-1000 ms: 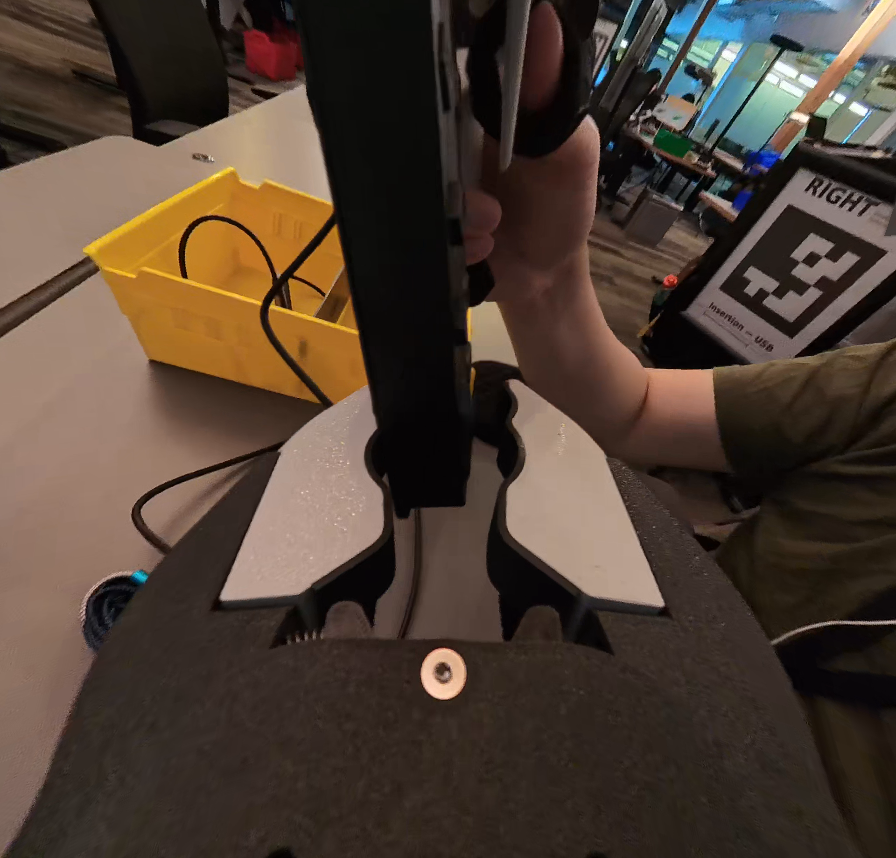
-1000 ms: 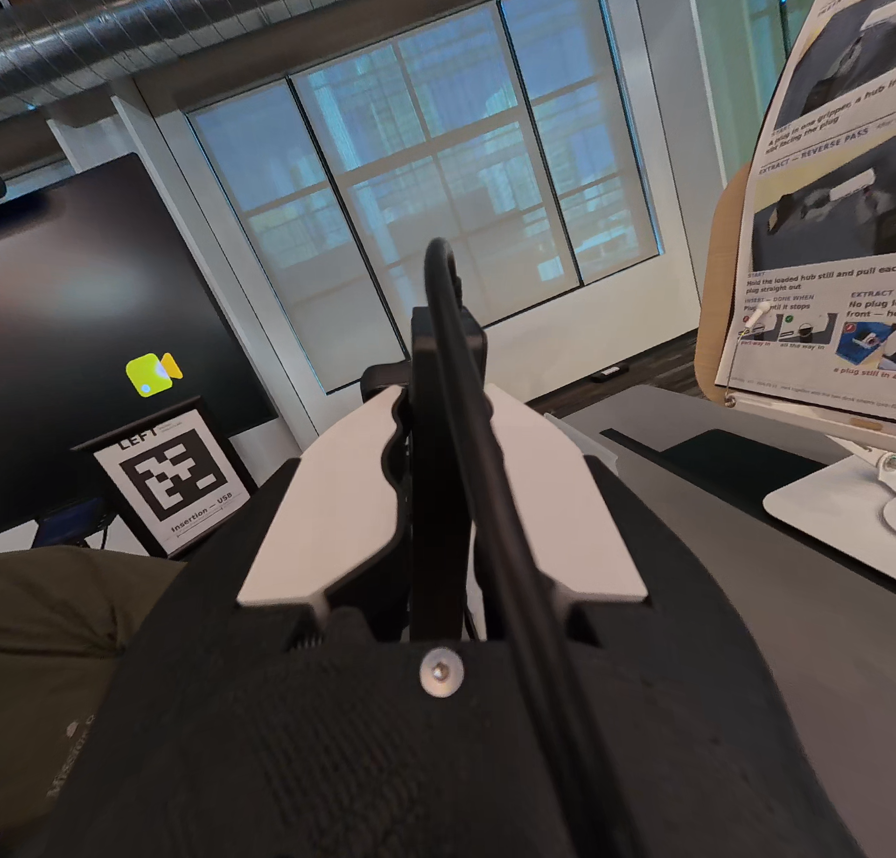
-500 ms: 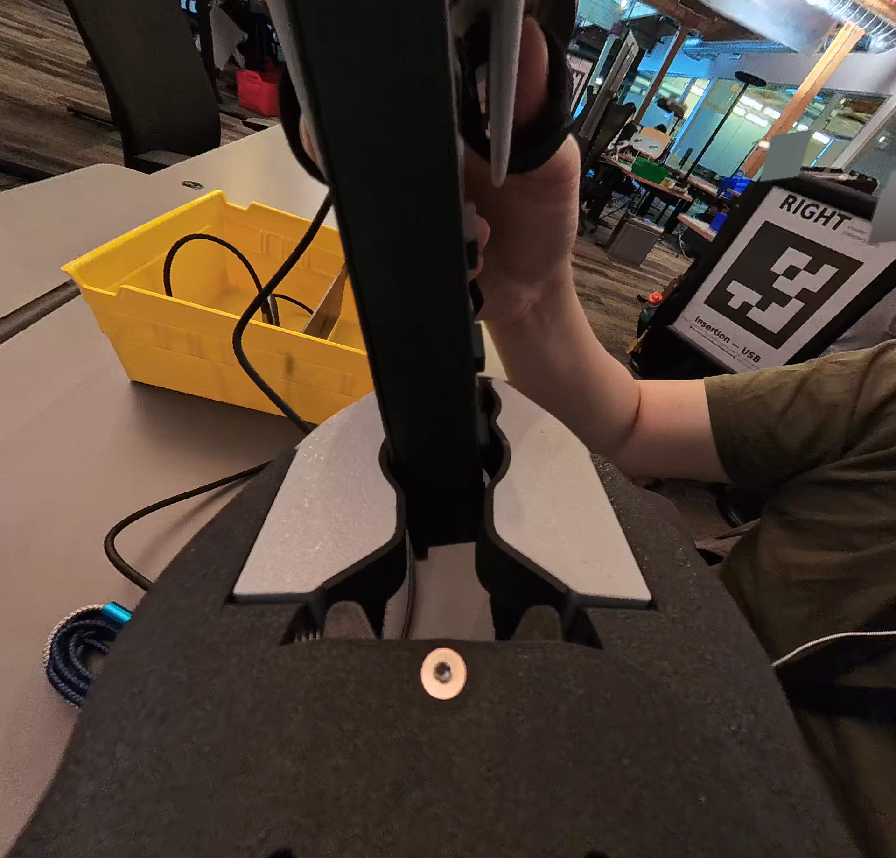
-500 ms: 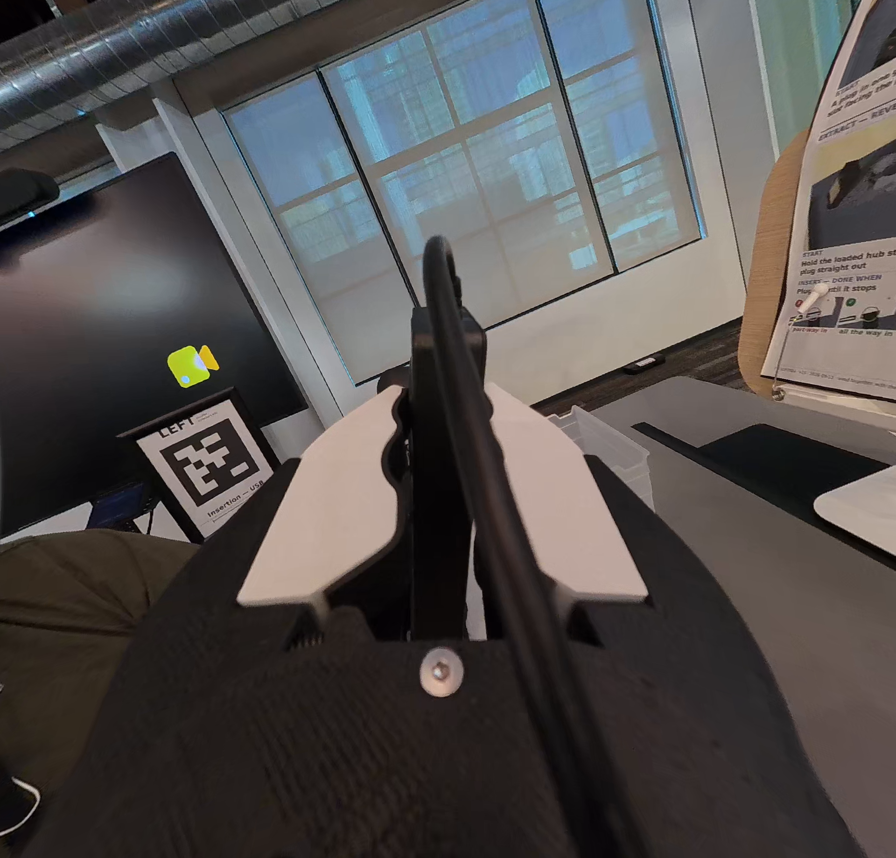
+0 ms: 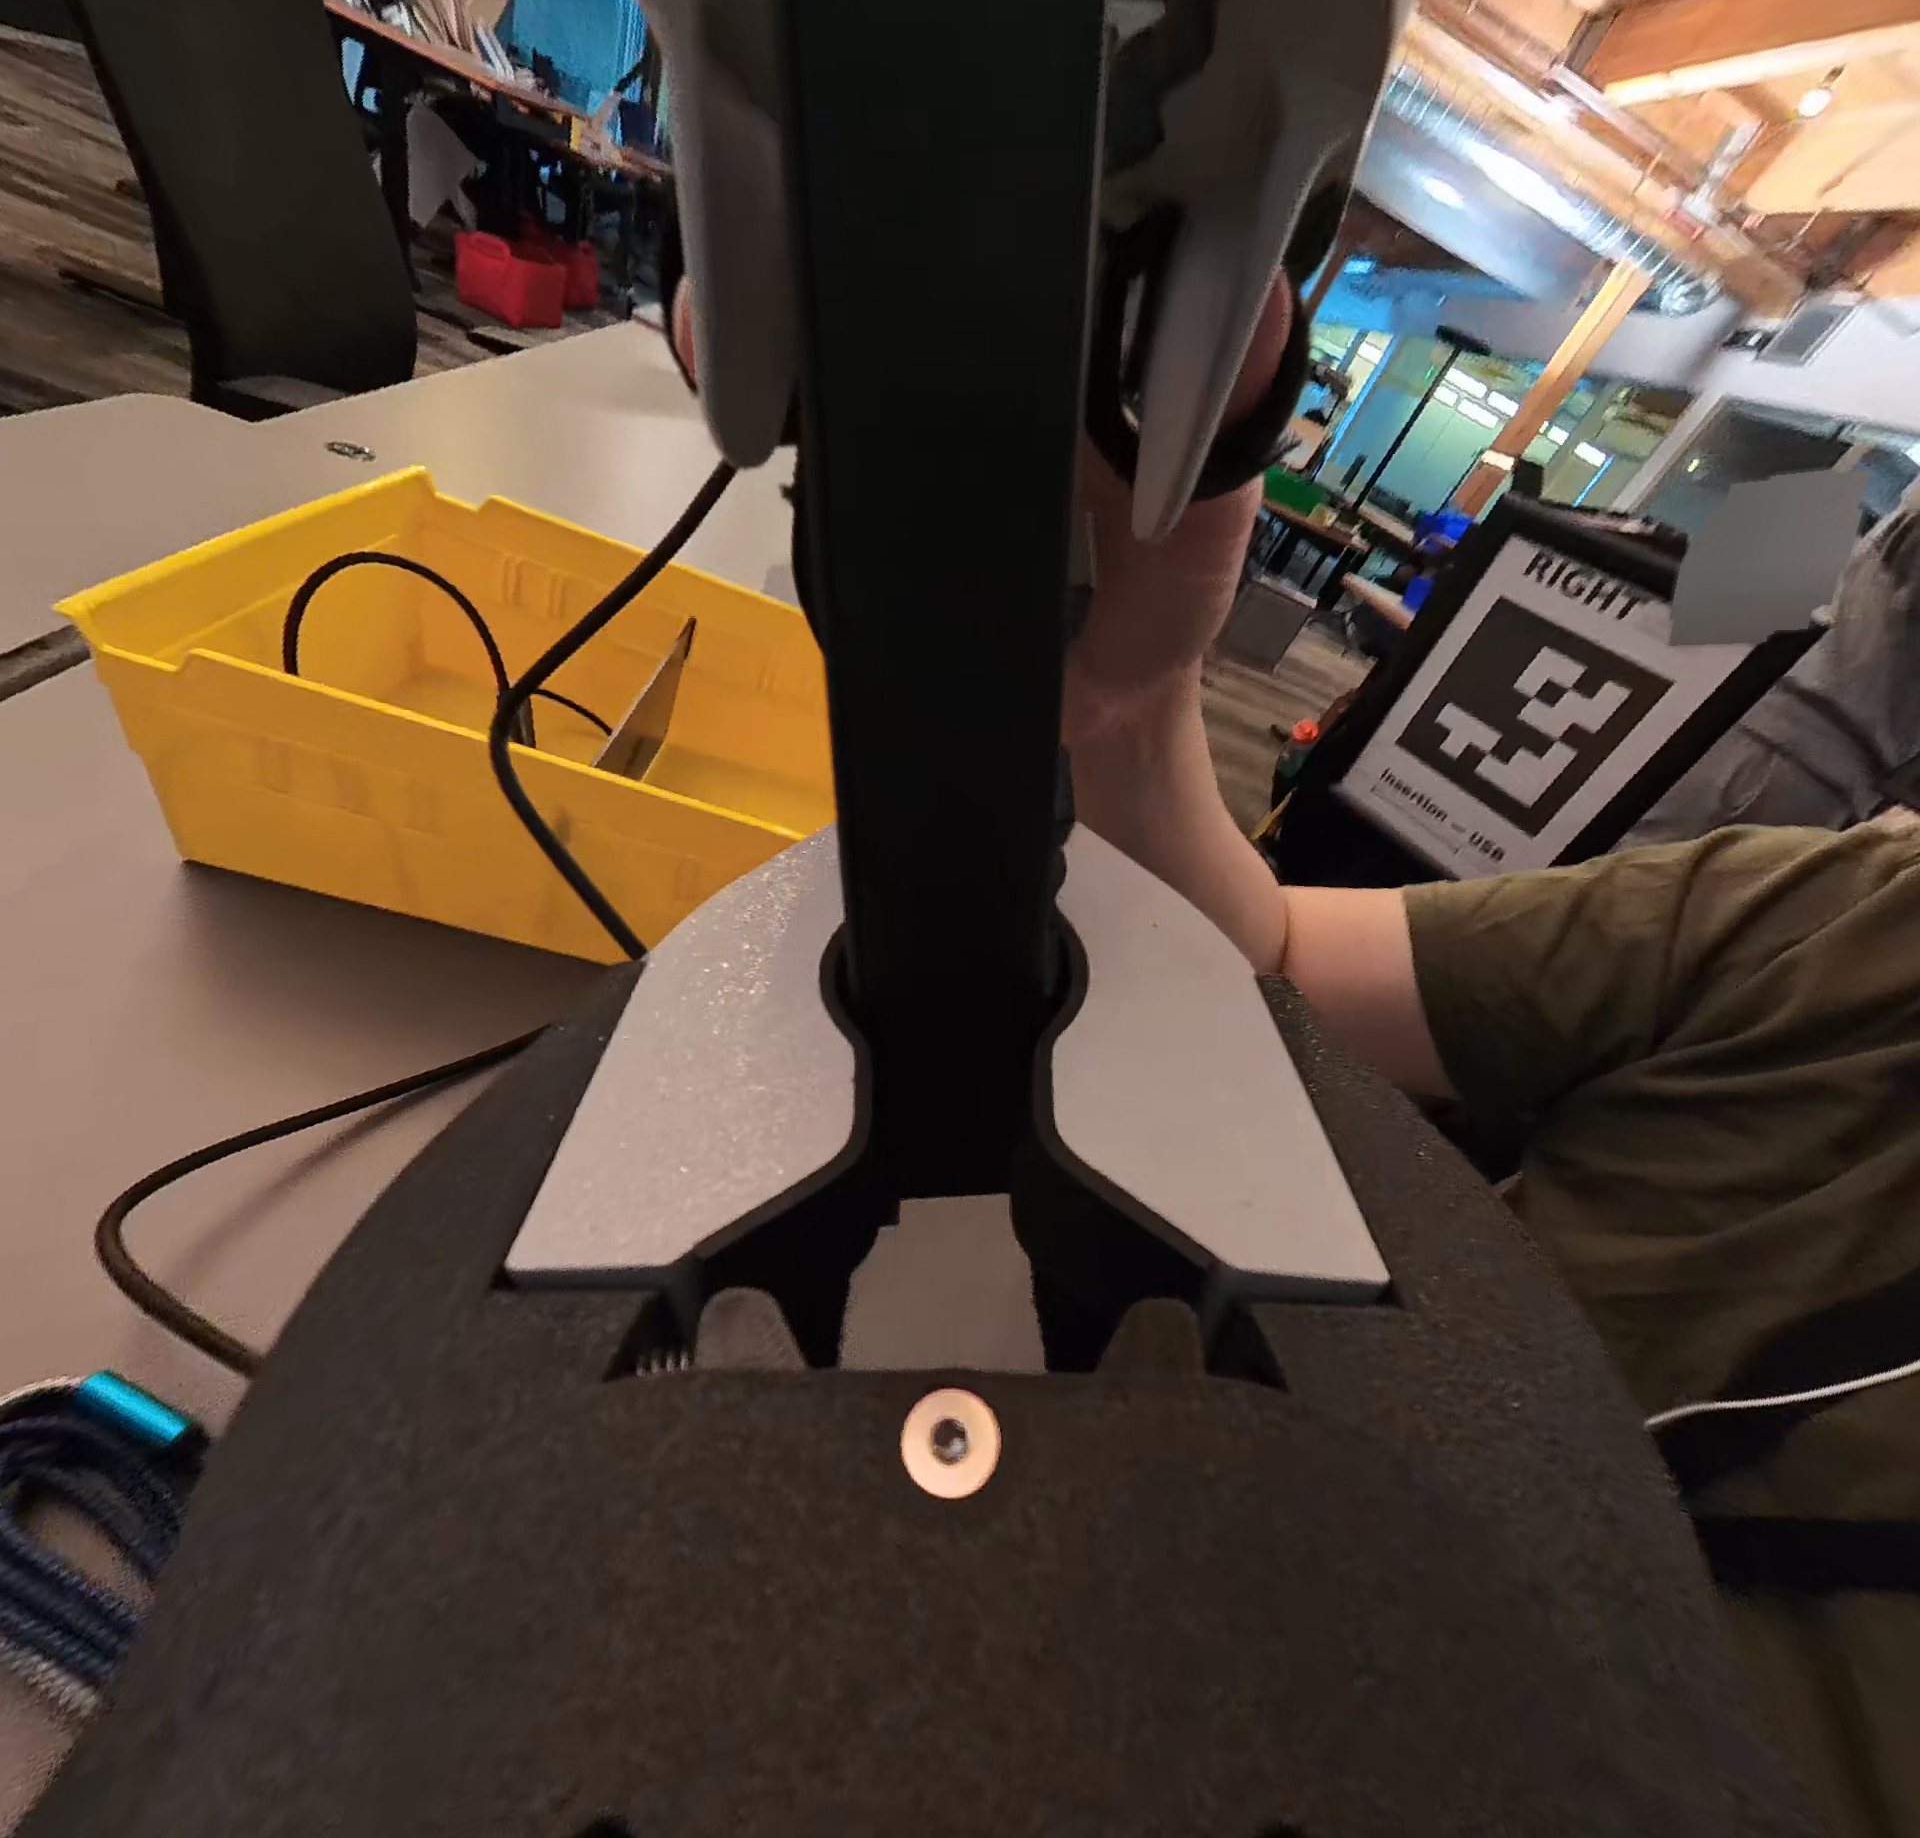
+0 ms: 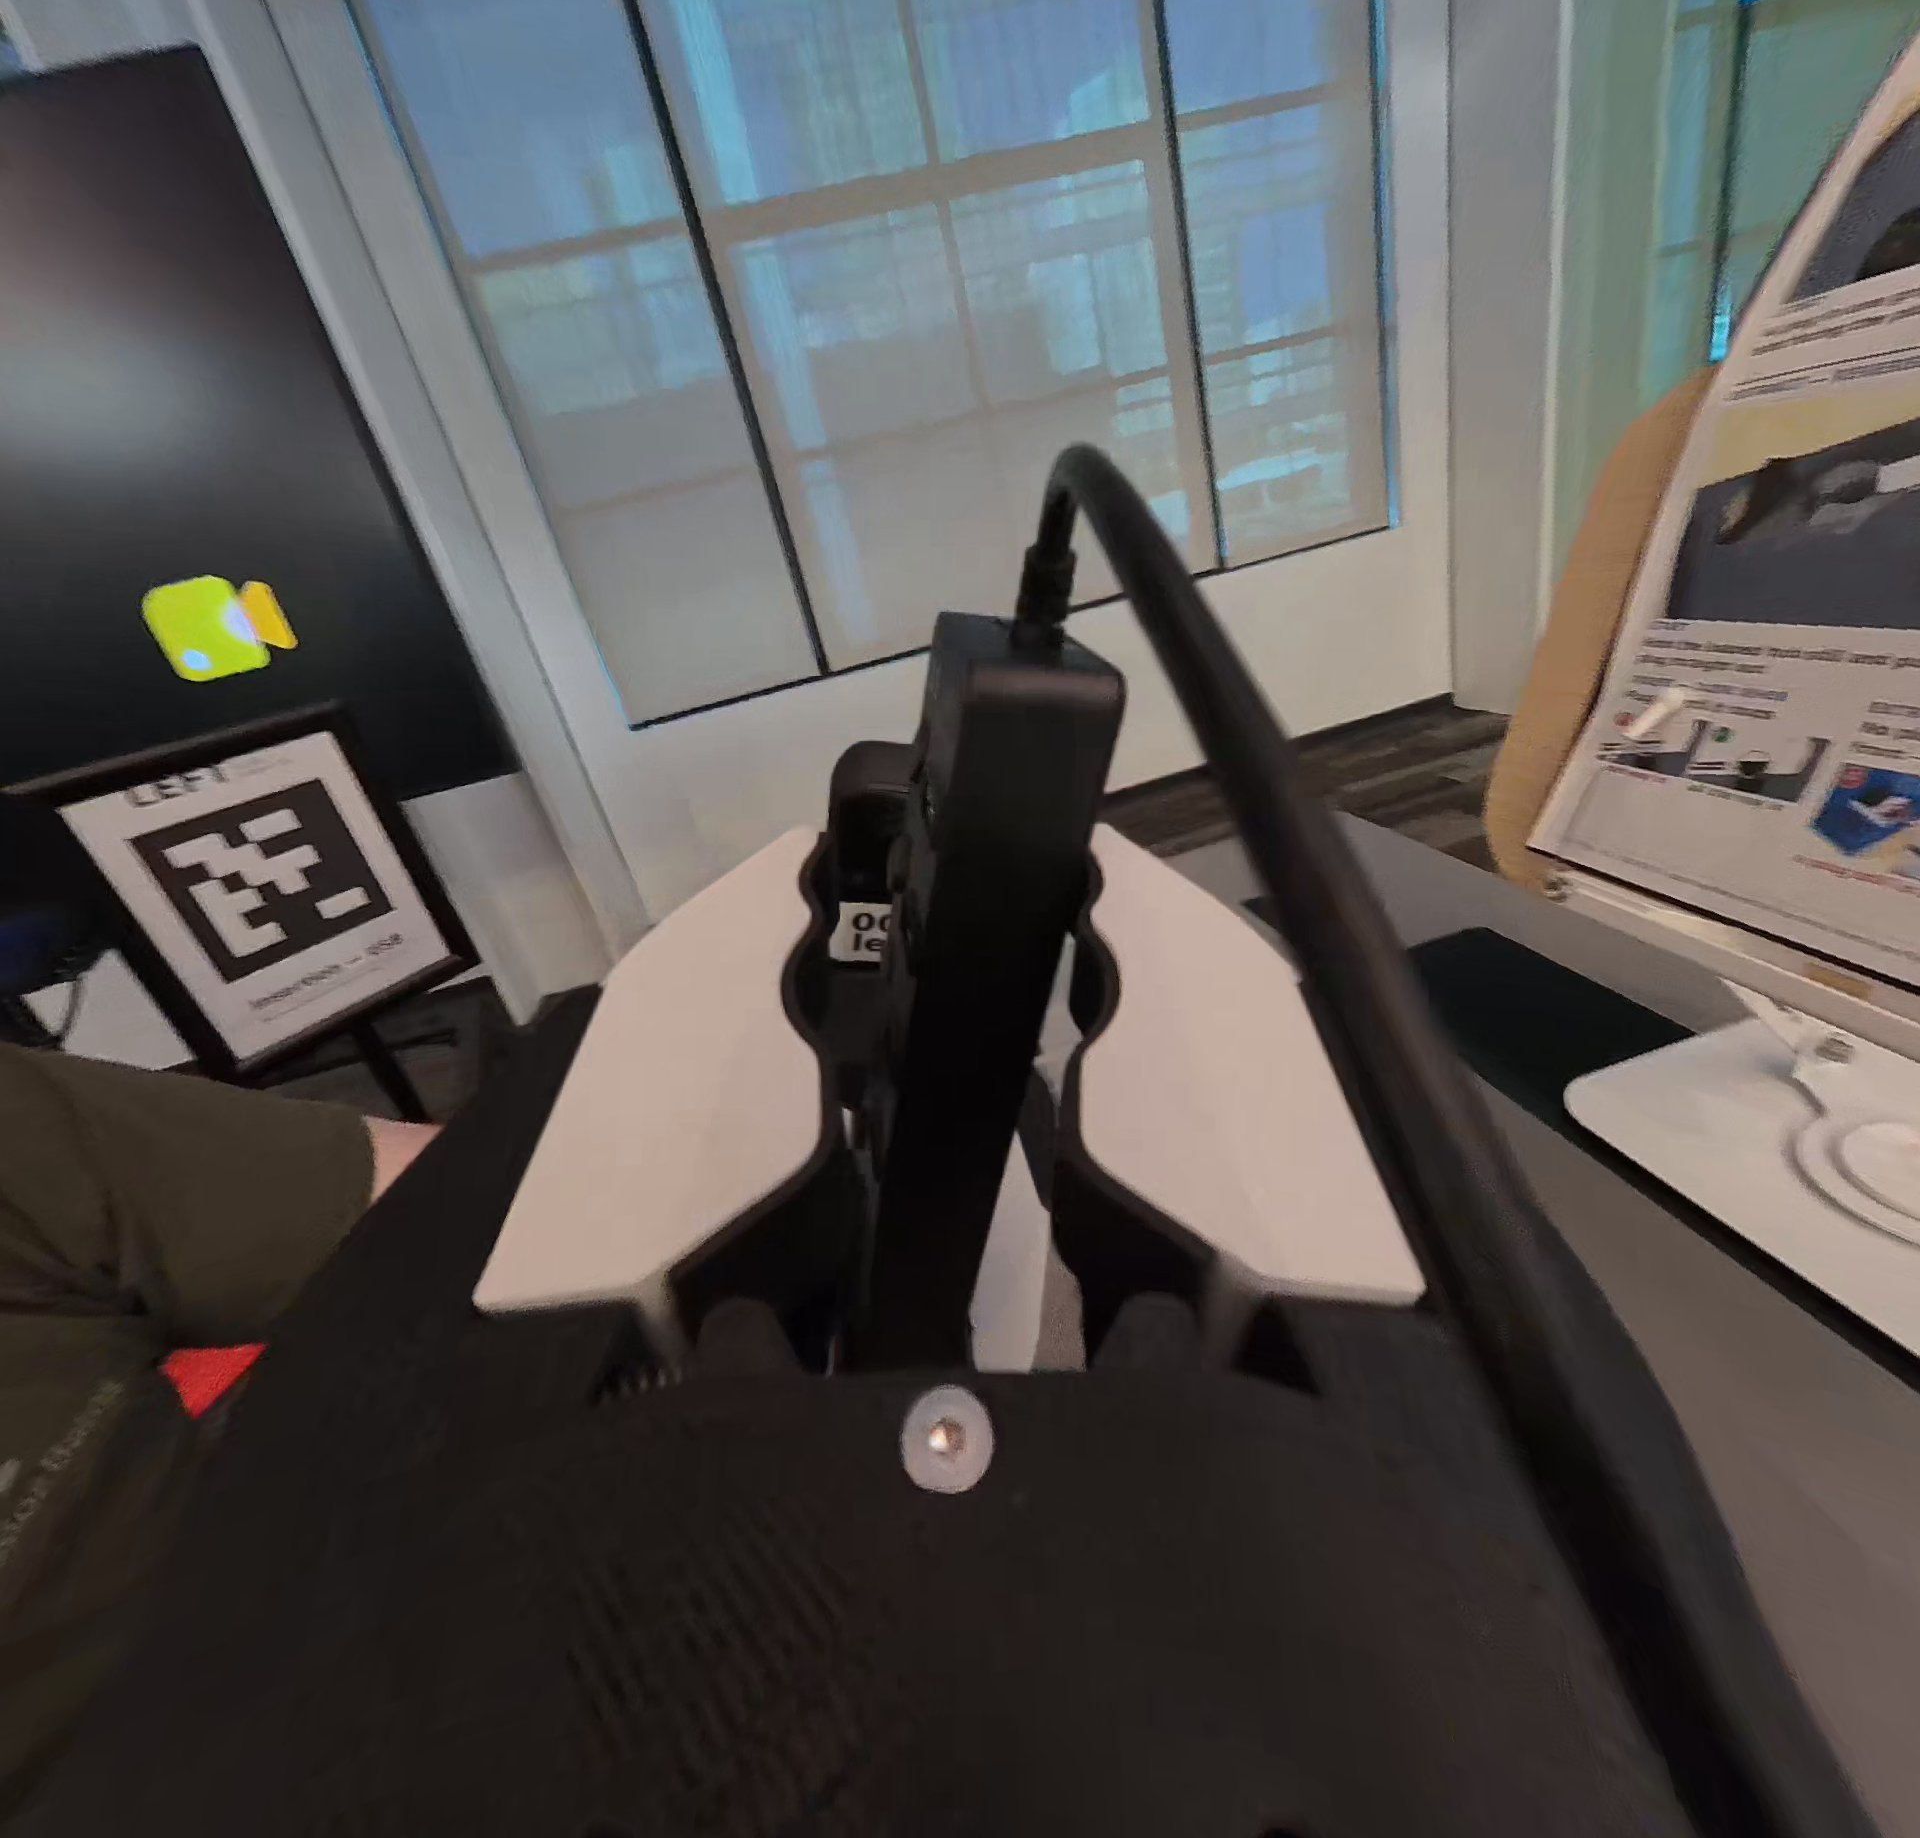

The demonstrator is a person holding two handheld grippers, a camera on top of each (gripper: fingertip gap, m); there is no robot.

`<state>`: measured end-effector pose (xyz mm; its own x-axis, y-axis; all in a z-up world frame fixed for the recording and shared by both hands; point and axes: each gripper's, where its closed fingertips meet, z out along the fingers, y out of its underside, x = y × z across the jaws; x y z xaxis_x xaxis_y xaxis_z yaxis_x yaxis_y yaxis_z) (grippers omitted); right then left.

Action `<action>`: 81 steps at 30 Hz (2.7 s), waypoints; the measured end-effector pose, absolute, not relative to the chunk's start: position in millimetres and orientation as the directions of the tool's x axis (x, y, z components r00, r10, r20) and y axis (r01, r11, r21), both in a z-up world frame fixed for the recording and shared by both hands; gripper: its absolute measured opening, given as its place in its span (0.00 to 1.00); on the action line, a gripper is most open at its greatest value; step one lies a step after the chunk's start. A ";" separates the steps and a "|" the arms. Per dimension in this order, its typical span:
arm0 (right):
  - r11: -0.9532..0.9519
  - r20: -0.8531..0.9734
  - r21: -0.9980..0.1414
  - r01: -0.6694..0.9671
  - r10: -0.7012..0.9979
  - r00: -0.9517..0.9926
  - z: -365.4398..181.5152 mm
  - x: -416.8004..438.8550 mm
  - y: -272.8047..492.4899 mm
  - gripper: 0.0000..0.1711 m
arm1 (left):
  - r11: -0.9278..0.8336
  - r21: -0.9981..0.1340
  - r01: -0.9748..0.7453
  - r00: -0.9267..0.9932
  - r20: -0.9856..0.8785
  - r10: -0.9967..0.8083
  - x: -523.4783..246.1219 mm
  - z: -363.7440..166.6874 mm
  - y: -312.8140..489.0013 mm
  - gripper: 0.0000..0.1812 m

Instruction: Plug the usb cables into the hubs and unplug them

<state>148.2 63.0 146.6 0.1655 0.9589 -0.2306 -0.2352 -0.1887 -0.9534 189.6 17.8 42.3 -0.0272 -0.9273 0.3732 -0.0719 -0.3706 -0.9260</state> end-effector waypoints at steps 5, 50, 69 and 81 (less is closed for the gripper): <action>-0.185 -0.235 -0.951 -0.248 0.953 0.190 151.8 155.8 64.0 0.25 | -0.370 -0.929 -0.017 -0.016 0.370 -0.929 183.8 52.9 21.4 0.14; 0.384 0.331 -0.478 0.790 0.912 -0.243 -143.0 71.1 41.9 0.09 | -0.085 -0.986 0.145 0.411 0.139 -0.901 43.4 140.8 80.2 0.14; 0.589 0.110 -0.258 0.766 0.806 -0.582 -139.8 72.5 45.7 0.08 | -0.086 -0.984 0.157 0.434 0.147 -0.889 29.3 142.6 88.0 0.14; 0.592 -0.210 -0.231 0.772 0.744 -0.634 -143.9 77.7 35.1 0.01 | -0.091 -0.985 0.147 0.449 0.148 -0.881 27.6 138.9 92.8 0.14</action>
